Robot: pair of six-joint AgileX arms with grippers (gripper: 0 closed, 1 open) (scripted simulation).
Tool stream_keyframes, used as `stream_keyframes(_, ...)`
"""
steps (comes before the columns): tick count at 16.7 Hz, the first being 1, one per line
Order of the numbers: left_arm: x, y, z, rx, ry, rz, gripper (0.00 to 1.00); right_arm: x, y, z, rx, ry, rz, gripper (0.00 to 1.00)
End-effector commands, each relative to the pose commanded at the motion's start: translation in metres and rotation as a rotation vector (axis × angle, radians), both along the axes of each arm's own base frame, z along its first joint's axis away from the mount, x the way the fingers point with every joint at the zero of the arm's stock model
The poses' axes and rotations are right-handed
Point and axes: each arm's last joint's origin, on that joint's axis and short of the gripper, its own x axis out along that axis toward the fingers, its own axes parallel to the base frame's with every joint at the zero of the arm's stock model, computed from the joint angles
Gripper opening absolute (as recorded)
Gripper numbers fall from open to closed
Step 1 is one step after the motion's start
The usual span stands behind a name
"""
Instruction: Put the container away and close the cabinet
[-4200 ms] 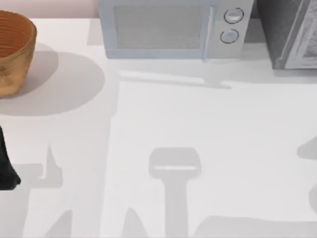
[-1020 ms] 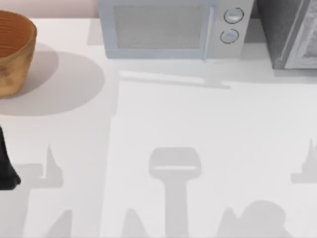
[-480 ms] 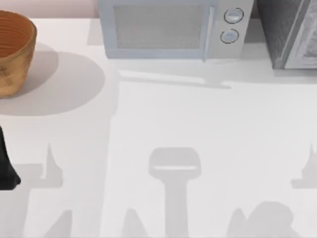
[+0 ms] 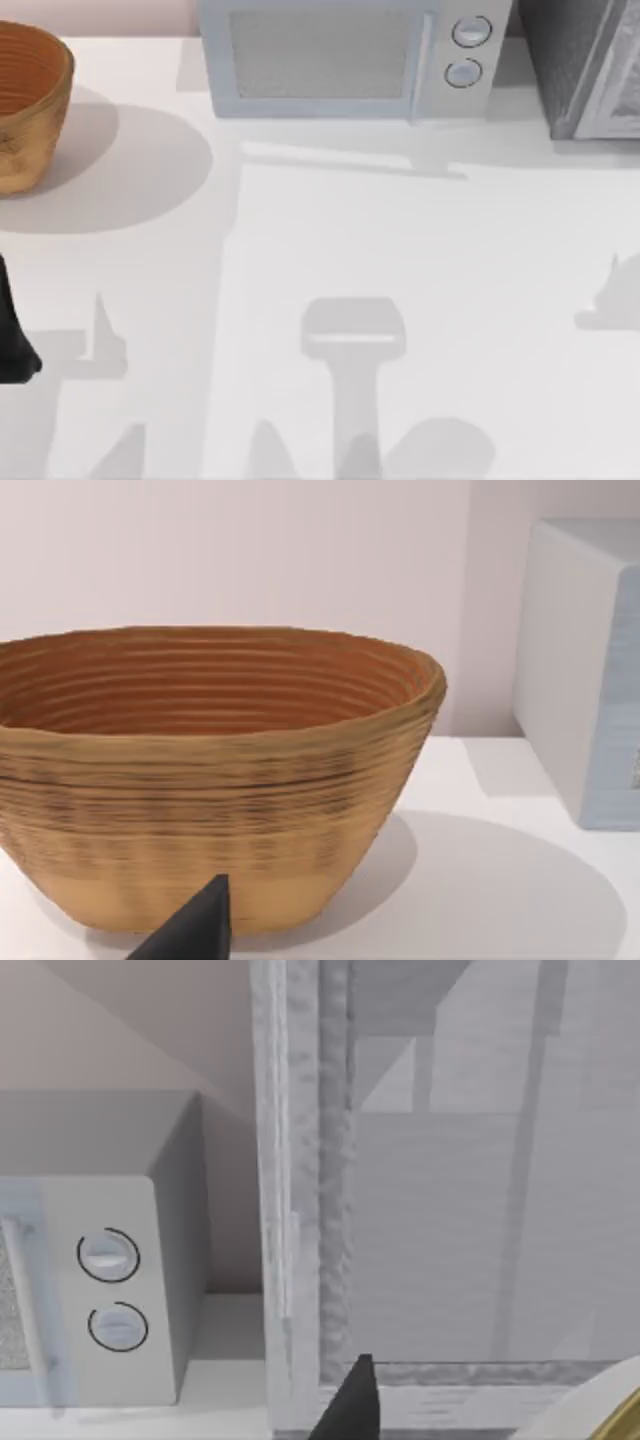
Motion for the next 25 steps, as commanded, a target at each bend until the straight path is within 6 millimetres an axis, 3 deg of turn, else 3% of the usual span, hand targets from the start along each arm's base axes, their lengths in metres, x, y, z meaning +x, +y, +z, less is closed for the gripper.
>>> stream_keyframes(3, 0.000, 0.000, 0.000, 0.000, 0.000, 0.000, 1.00, 0.016, 0.005, 0.063, 0.000, 0.010, 0.005, 0.00)
stream_keyframes(7, 0.000, 0.000, 0.000, 0.000, 0.000, 0.000, 1.00, 0.053, 0.015, 0.144, 0.000, 0.016, 0.015, 0.00)
stream_keyframes(12, 0.000, 0.000, 0.000, 0.000, 0.000, 0.000, 1.00, 0.105, 0.032, 0.219, 0.001, 0.003, 0.019, 0.00)
stream_keyframes(17, 0.000, 0.000, 0.000, 0.000, 0.000, 0.000, 1.00, 0.139, 0.044, 0.253, 0.001, -0.015, 0.014, 0.00)
stream_keyframes(25, 0.000, 0.000, 0.000, 0.000, 0.000, 0.000, 1.00, 0.146, 0.044, 0.258, 0.002, -0.016, 0.009, 0.00)
